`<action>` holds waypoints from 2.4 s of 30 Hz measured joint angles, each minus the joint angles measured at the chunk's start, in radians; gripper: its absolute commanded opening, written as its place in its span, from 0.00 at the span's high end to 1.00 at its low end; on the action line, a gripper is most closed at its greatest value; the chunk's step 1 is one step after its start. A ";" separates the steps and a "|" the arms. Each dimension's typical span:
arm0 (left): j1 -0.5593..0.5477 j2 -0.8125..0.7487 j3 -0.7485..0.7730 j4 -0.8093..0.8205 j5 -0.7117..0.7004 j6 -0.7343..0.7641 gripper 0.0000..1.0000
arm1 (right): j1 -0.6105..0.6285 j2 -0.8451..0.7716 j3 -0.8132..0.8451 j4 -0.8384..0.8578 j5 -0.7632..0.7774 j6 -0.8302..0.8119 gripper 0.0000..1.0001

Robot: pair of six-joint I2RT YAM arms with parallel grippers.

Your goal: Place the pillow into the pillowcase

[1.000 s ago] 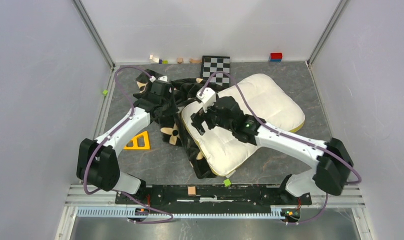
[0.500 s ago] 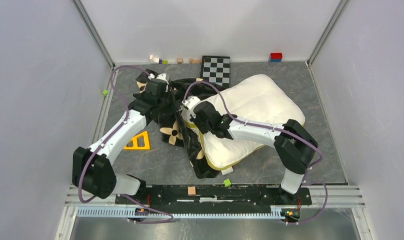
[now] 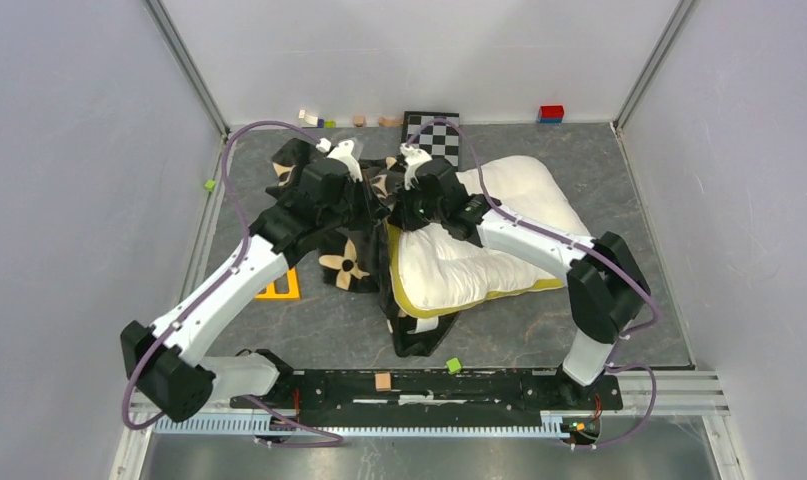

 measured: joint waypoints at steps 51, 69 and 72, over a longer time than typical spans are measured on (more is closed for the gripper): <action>-0.038 -0.188 -0.279 0.023 0.154 -0.303 0.98 | 0.229 -0.463 -0.681 0.217 -0.001 -0.284 0.02; -0.037 -0.200 -0.282 0.011 0.165 -0.298 0.97 | 0.274 -0.240 -0.526 0.235 0.290 -0.325 1.00; -0.036 -0.202 -0.282 0.001 0.180 -0.274 0.97 | 0.192 -0.283 -0.490 0.224 0.258 -0.249 1.00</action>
